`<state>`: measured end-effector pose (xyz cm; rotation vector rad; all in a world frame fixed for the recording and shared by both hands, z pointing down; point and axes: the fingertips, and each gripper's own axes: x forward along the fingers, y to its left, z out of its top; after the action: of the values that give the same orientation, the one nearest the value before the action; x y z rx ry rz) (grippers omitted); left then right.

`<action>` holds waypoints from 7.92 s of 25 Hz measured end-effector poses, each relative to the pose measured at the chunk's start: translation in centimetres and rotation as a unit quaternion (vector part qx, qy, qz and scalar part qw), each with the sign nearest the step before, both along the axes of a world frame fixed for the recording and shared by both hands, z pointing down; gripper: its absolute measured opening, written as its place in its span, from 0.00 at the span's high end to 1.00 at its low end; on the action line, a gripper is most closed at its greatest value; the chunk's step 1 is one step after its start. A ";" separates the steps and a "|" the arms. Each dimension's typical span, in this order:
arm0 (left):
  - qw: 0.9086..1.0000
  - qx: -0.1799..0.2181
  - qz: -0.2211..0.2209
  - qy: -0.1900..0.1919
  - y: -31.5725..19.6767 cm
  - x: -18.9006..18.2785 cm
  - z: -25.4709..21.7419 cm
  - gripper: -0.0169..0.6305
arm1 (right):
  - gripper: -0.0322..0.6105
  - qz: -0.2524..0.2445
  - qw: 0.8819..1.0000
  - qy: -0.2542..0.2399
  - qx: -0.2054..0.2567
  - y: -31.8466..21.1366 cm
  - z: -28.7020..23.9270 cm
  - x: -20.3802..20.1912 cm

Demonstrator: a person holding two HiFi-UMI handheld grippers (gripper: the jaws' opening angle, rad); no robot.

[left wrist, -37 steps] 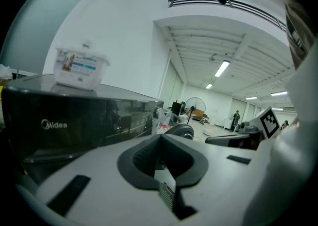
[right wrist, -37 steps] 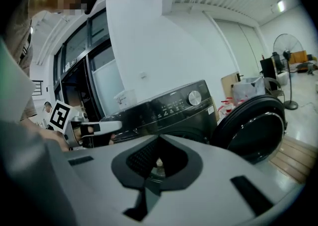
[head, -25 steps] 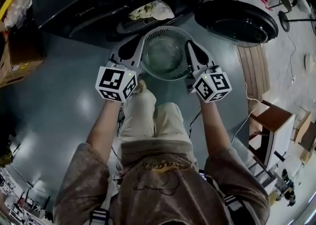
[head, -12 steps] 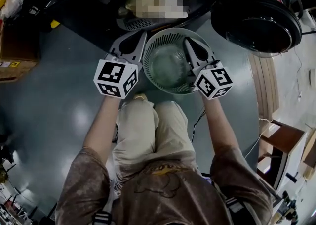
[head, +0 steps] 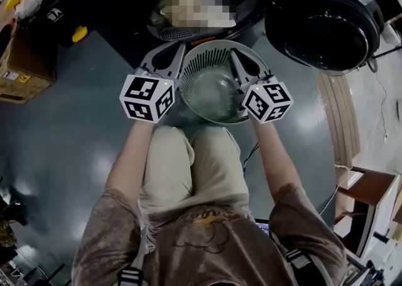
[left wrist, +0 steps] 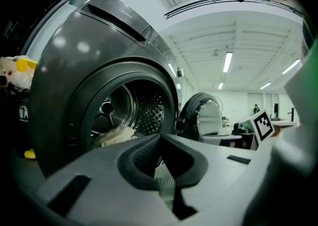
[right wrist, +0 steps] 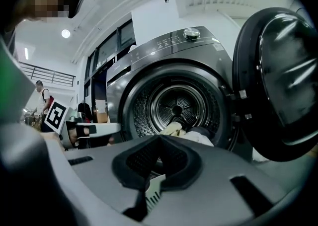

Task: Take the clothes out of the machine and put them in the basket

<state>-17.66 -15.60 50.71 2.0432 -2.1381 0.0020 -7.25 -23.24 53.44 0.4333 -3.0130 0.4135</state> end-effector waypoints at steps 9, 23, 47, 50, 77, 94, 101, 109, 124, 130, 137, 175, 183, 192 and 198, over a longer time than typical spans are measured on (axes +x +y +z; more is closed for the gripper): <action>1.000 -0.010 -0.006 -0.011 0.4 1.5 -0.1 0.96 | 0.93 -0.005 1.000 -0.014 0.012 -0.1 -0.9 0.6; 1.000 -0.010 -0.024 -0.016 0.7 1.1 -0.4 0.96 | 0.13 -0.071 0.996 0.023 0.039 -0.8 0.1 -5.0; 0.998 -0.055 -0.004 0.016 0.7 0.3 2.2 0.96 | 0.03 -0.023 0.964 0.243 0.103 -12.3 12.0 -21.7; 0.998 -0.059 0.001 0.014 0.6 0.3 2.4 0.96 | 0.03 -0.022 0.959 0.262 0.105 -12.5 13.0 -22.1; 0.997 -0.066 0.025 0.013 0.2 2.1 3.7 0.96 | 0.81 -0.028 0.965 0.222 0.136 -9.5 9.3 -19.1; 0.998 -0.062 0.024 -0.007 -0.1 3.8 3.5 0.96 | 0.82 0.000 0.984 0.136 0.119 -5.3 0.9 -1.2; 0.998 -0.051 0.022 -0.016 -0.7 4.2 3.0 0.96 | 0.82 0.005 0.983 0.150 0.105 -2.3 1.0 4.6; 0.998 -0.052 0.030 -0.029 -1.6 5.2 3.0 0.96 | 0.78 -0.029 0.972 0.215 0.084 0.6 5.7 7.6; 0.998 -0.053 0.023 -0.023 -1.6 5.0 3.2 0.96 | 0.27 -0.062 0.977 0.204 0.027 0.3 8.4 5.9; 0.998 -0.054 0.014 -0.022 -0.9 4.1 3.2 0.96 | 0.18 -0.062 0.983 0.165 0.048 -1.9 6.0 0.9; 0.998 -0.055 0.007 -0.034 0.0 2.7 2.9 0.96 | 0.18 -0.068 0.984 0.140 0.080 -5.3 3.8 -7.7; 0.996 -0.081 0.031 0.005 2.2 1.3 4.3 0.96 | 0.86 0.023 0.896 0.400 0.191 -18.9 14.4 -19.7; 0.996 -0.072 0.049 0.011 1.8 3.4 4.1 0.96 | 0.88 0.023 0.940 0.303 0.157 -16.9 10.0 -17.0; 0.992 -0.081 0.089 -0.028 -0.6 7.2 4.5 0.96 | 0.89 0.021 0.965 0.232 0.122 -12.8 6.1 -10.0; 0.991 -0.088 0.090 -0.041 -1.0 8.2 5.0 0.96 | 0.89 0.013 0.975 0.196 0.102 -9.9 4.0 -6.0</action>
<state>-9.44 -16.64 55.74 2.1550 -1.9137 0.2913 -13.20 -33.14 57.47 0.5009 -2.6726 0.0126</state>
